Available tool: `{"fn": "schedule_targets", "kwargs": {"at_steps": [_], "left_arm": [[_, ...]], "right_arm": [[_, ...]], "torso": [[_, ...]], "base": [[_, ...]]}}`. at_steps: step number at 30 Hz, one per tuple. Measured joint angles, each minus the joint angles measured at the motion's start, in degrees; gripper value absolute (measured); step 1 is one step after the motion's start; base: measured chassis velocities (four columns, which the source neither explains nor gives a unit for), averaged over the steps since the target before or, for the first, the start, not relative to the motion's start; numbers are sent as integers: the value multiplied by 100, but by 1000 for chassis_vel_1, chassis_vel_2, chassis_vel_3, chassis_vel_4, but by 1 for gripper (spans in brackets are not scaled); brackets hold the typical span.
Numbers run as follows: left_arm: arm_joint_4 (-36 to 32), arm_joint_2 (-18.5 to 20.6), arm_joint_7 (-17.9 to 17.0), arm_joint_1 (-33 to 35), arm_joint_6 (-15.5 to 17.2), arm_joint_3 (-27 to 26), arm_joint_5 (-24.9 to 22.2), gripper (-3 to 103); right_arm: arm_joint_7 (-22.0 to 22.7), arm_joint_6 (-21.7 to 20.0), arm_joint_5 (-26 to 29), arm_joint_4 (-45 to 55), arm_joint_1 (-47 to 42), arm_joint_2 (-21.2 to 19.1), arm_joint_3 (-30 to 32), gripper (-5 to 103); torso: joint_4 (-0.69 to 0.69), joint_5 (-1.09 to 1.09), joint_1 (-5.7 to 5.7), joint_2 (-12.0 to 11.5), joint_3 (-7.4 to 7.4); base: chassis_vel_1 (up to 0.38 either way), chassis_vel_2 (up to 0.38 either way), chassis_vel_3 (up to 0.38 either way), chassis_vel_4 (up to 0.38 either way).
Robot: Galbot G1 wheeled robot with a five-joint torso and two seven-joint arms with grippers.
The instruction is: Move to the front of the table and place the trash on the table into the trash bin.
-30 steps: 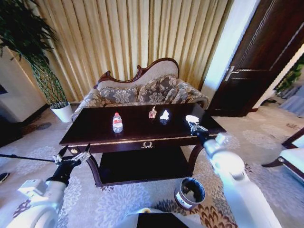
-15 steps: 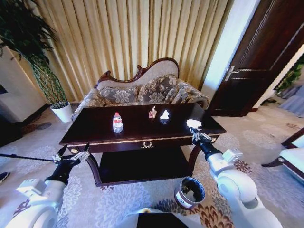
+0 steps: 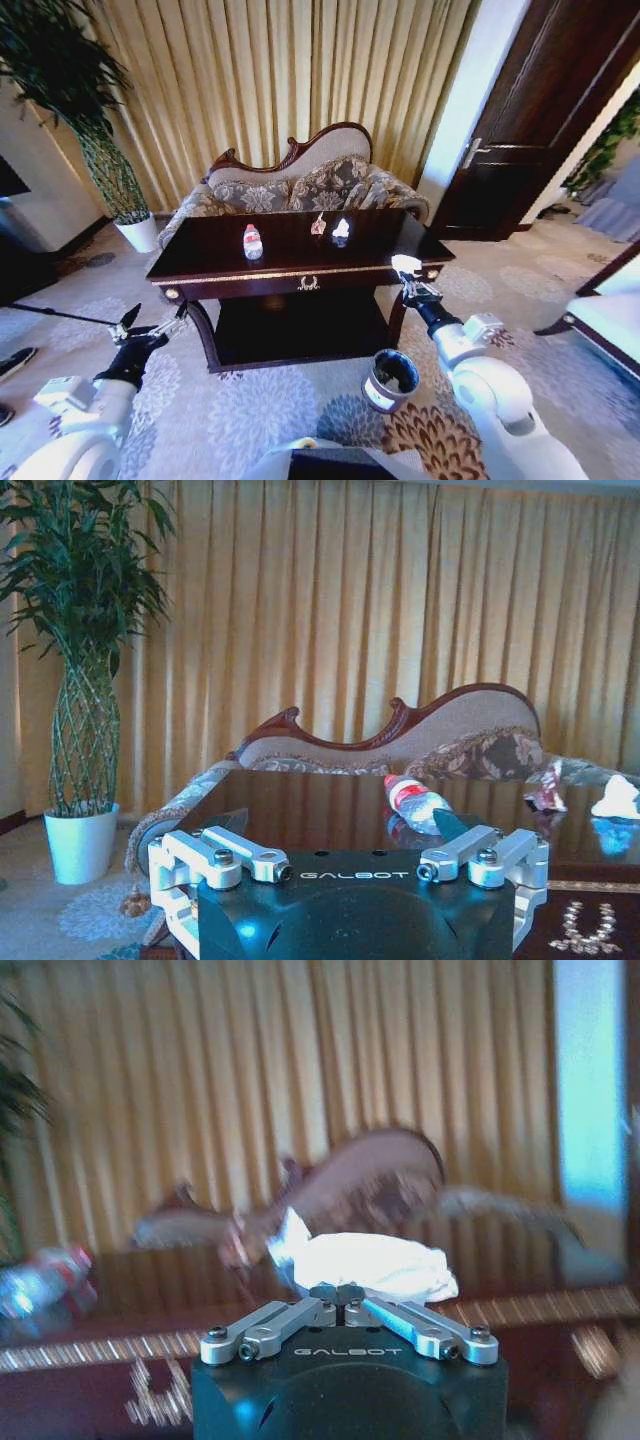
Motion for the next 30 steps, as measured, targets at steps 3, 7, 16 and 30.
{"fn": "schedule_targets", "kwargs": {"at_steps": [3,7,16,30], "left_arm": [[0,1,5,-2,-5,2,1,100],[0,4,9,-4,-23,-1,2,100],[1,-18,13,8,-57,-2,15,100],[0,2,21,12,-87,11,23,100]], "right_arm": [[2,-47,75,-637,135,-12,-34,0],[-11,-24,77,-1752,370,-26,-76,0],[-27,567,-743,-4901,1197,101,-302,0],[-10,801,-1544,-6989,2321,517,-369,40]], "torso": [[1,1,0,-1,1],[3,1,6,-7,5],[0,3,9,-8,5],[2,0,6,-5,3]], "base": [[43,-47,-68,83],[0,0,0,0],[-20,33,12,-19],[0,0,0,0]]}}
